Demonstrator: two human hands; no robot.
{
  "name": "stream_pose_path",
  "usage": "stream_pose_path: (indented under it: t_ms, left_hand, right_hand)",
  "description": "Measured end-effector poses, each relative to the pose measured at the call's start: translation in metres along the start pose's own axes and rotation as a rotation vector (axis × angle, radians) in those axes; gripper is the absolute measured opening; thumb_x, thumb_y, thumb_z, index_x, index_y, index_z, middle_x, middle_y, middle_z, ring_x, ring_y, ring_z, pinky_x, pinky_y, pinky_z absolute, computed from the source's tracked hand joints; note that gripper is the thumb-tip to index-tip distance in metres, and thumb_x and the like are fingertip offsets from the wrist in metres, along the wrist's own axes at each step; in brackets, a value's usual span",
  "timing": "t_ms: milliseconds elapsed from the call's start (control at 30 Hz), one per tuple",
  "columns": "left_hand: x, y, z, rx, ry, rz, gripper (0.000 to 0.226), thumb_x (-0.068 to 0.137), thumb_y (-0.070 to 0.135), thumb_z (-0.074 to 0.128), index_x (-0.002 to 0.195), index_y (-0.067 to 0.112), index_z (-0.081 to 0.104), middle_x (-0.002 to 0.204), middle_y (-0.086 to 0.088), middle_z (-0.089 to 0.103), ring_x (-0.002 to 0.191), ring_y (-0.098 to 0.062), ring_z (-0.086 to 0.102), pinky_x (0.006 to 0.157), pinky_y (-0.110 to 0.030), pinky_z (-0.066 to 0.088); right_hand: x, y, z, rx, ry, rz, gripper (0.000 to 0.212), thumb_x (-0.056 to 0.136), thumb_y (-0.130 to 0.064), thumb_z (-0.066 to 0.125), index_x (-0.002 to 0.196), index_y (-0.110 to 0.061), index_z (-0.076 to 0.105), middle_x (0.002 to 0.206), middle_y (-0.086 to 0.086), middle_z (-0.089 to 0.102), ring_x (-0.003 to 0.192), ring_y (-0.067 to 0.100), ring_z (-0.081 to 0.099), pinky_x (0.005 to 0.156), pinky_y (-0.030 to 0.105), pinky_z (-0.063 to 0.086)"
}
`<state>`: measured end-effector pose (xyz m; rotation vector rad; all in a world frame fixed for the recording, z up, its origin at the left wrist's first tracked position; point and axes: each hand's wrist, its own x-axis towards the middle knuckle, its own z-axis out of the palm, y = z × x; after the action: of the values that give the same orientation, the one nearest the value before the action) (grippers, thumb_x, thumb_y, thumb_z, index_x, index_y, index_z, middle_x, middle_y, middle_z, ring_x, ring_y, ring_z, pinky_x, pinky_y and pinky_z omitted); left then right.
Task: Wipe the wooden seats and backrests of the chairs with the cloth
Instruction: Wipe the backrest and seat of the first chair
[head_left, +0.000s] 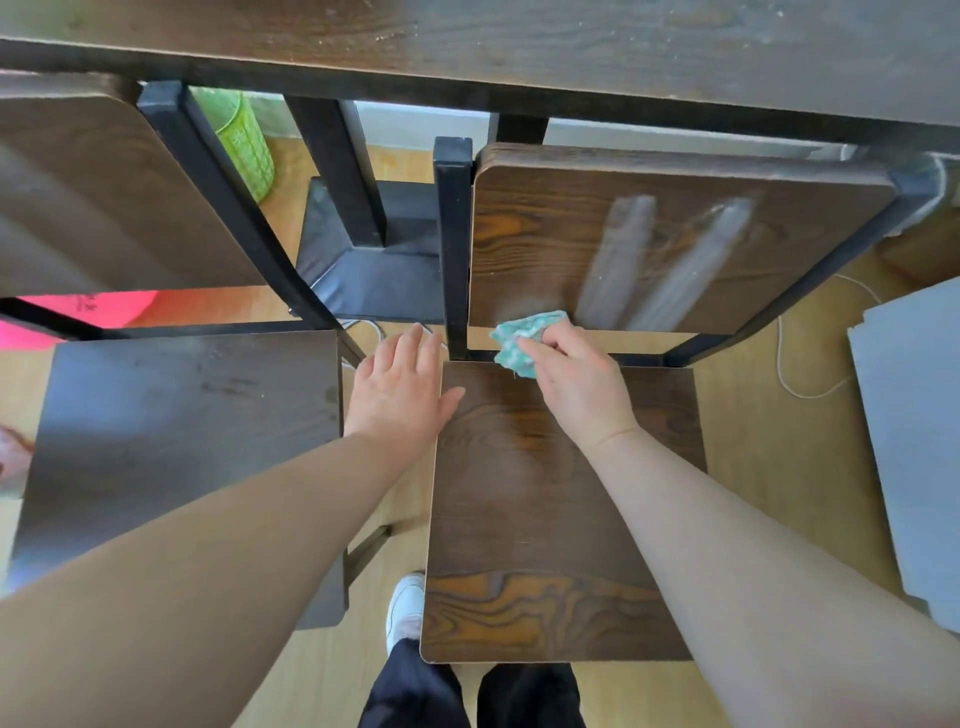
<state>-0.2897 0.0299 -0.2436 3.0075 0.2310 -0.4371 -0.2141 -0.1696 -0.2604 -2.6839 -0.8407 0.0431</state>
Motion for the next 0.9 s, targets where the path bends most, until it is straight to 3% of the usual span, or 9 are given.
stream_pose_path:
  t_ms: [100,167,233,433,533,700,900]
  left_hand:
    - [-0.003,0.006,-0.005,0.003,0.018,-0.001,0.072,0.096,0.057,0.038,0.152,0.016,0.019,0.158,-0.006,0.022,0.142,-0.028,0.022,0.112,-0.042,0.025]
    - [-0.006,0.009,-0.009,-0.004,0.026,-0.006,0.072,0.095,0.057,0.039,0.152,0.016,0.021,0.157,-0.006,0.023,0.142,-0.028,0.023,0.112,-0.042,0.026]
    - [-0.011,0.013,-0.015,-0.027,0.049,-0.018,0.071,0.095,0.056,0.041,0.151,0.016,0.025,0.157,-0.007,0.026,0.141,-0.029,0.026,0.111,-0.043,0.028]
    - [-0.018,0.029,-0.031,-0.071,0.074,-0.071,0.07,0.096,0.056,0.039,0.151,0.016,0.023,0.157,-0.007,0.025,0.14,-0.03,0.026,0.11,-0.044,0.03]
    - [-0.018,0.038,-0.037,-0.069,0.091,-0.073,0.07,0.095,0.058,0.038,0.151,0.018,0.022,0.156,-0.007,0.026,0.14,-0.029,0.027,0.111,-0.044,0.03]
    - [-0.016,0.05,-0.039,-0.065,0.103,-0.031,0.07,0.096,0.058,0.036,0.151,0.019,0.021,0.157,-0.005,0.024,0.142,-0.027,0.024,0.114,-0.044,0.027]
    - [-0.015,0.058,-0.03,0.015,0.083,0.029,0.071,0.096,0.058,0.034,0.153,0.018,0.017,0.158,-0.006,0.022,0.142,-0.028,0.025,0.115,-0.043,0.027]
  right_hand:
    - [-0.009,-0.007,-0.018,0.061,0.038,0.07,0.051,0.094,-0.049,0.029,0.112,-0.019,0.066,0.095,-0.011,0.049,0.084,0.005,0.042,0.07,0.009,0.036]
    - [-0.015,-0.013,-0.041,0.094,0.174,0.063,0.032,0.097,-0.027,0.047,0.115,-0.011,0.068,0.097,0.0,0.057,0.087,0.015,0.053,0.072,0.027,0.051]
    - [-0.017,-0.014,-0.066,0.119,0.316,-0.01,0.025,0.094,-0.01,0.057,0.117,-0.006,0.068,0.1,0.007,0.061,0.091,0.022,0.059,0.073,0.032,0.056]
    - [0.002,-0.011,-0.139,0.15,0.491,0.01,0.035,0.097,-0.028,0.049,0.119,-0.009,0.067,0.106,0.006,0.061,0.102,0.008,0.055,0.081,0.009,0.046]
    - [0.017,-0.003,-0.157,0.119,0.536,-0.046,0.032,0.096,-0.021,0.053,0.12,-0.007,0.067,0.105,0.007,0.061,0.1,0.014,0.058,0.081,0.014,0.047]
    - [0.03,0.007,-0.154,0.132,0.443,-0.015,0.029,0.094,-0.023,0.061,0.119,-0.009,0.064,0.114,0.004,0.061,0.11,0.012,0.058,0.084,0.023,0.056]
    - [0.032,0.011,-0.143,0.129,0.43,-0.024,0.028,0.094,-0.023,0.062,0.118,-0.009,0.065,0.111,0.005,0.063,0.107,0.012,0.06,0.083,0.019,0.054]
